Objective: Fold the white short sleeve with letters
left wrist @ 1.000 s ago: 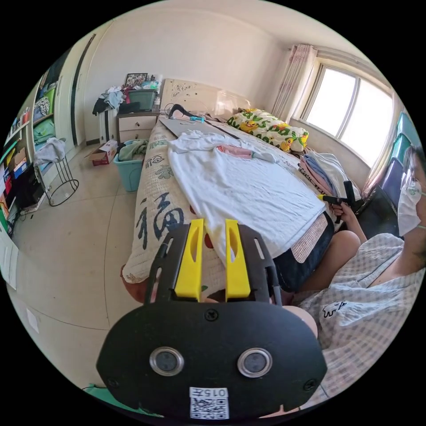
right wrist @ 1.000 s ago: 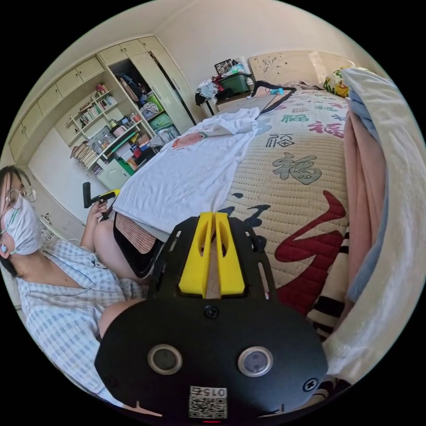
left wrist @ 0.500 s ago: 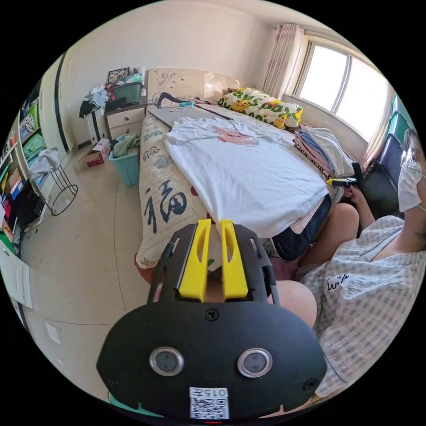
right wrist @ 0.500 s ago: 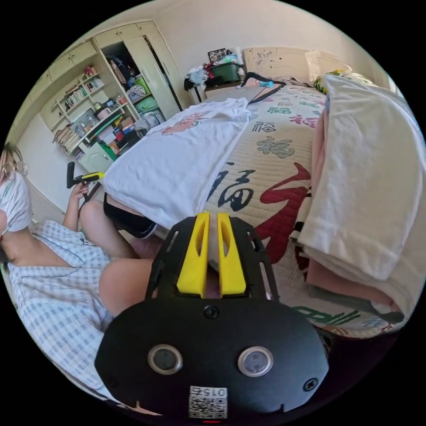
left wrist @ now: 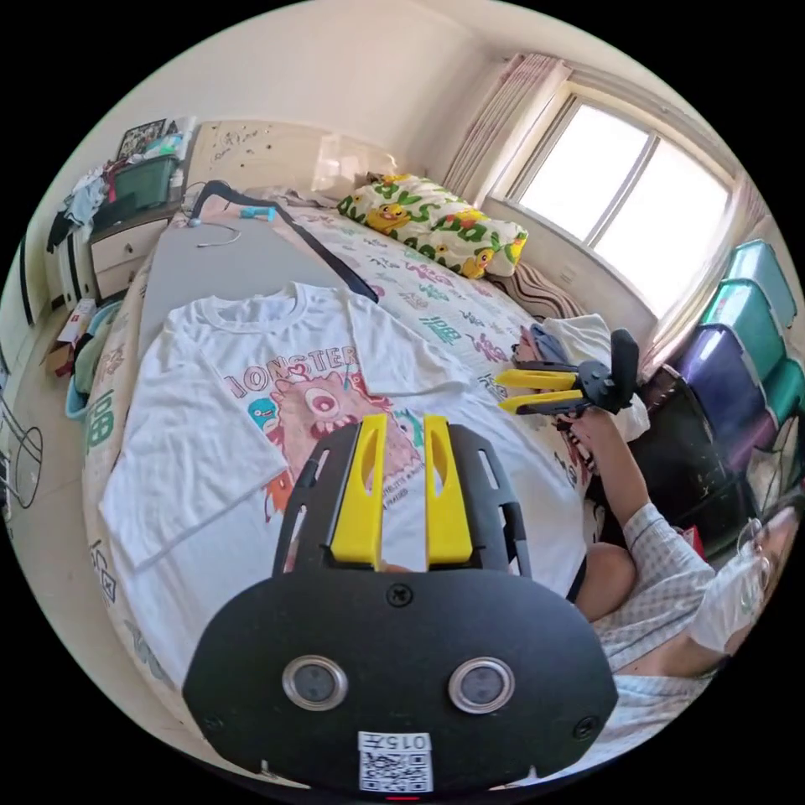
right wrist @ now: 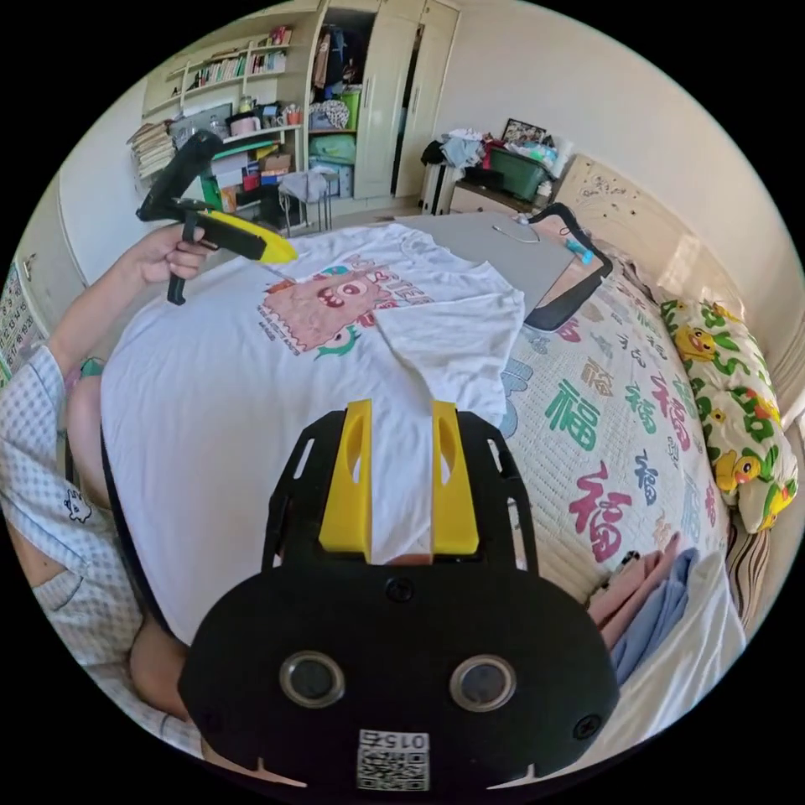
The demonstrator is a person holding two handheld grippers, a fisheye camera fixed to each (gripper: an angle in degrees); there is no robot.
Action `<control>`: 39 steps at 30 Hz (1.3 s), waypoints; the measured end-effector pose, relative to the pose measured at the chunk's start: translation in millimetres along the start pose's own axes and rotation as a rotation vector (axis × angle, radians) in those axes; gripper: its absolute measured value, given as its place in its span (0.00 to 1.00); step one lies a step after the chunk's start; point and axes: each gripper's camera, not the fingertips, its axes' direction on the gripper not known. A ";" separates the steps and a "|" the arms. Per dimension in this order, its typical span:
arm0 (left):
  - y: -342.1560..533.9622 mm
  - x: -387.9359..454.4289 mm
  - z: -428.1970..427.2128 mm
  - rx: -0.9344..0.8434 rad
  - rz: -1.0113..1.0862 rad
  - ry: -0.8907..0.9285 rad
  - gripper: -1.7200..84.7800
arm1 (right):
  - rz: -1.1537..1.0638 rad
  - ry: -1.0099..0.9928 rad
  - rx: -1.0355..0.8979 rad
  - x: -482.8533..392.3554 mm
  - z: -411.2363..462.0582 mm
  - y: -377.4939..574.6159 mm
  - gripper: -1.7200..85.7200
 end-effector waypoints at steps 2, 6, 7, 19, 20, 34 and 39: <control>-26.0 -6.4 39.7 -0.039 -0.045 -0.011 0.11 | 0.001 0.018 -0.028 9.5 15.0 -11.8 0.15; -58.3 -14.9 113.8 -0.134 -0.120 0.017 0.13 | 0.014 -0.029 -0.033 28.6 36.6 -14.8 0.13; -61.1 -9.8 119.5 -0.105 -0.102 -0.012 0.13 | 0.018 -0.044 -0.025 31.1 38.0 -13.0 0.13; -141.5 40.0 126.9 0.077 -0.128 -0.013 0.01 | 0.314 -0.109 0.260 110.8 10.3 26.3 0.05; -149.8 45.9 127.1 0.099 -0.127 -0.003 0.01 | 0.360 -0.130 0.288 122.2 8.2 31.7 0.04; -286.1 205.9 308.4 0.136 0.012 0.042 0.01 | 0.560 -0.226 0.255 203.4 38.5 67.4 0.02; -291.2 221.7 360.1 0.044 0.047 0.006 0.02 | 0.519 -0.212 0.086 209.6 70.7 66.9 0.02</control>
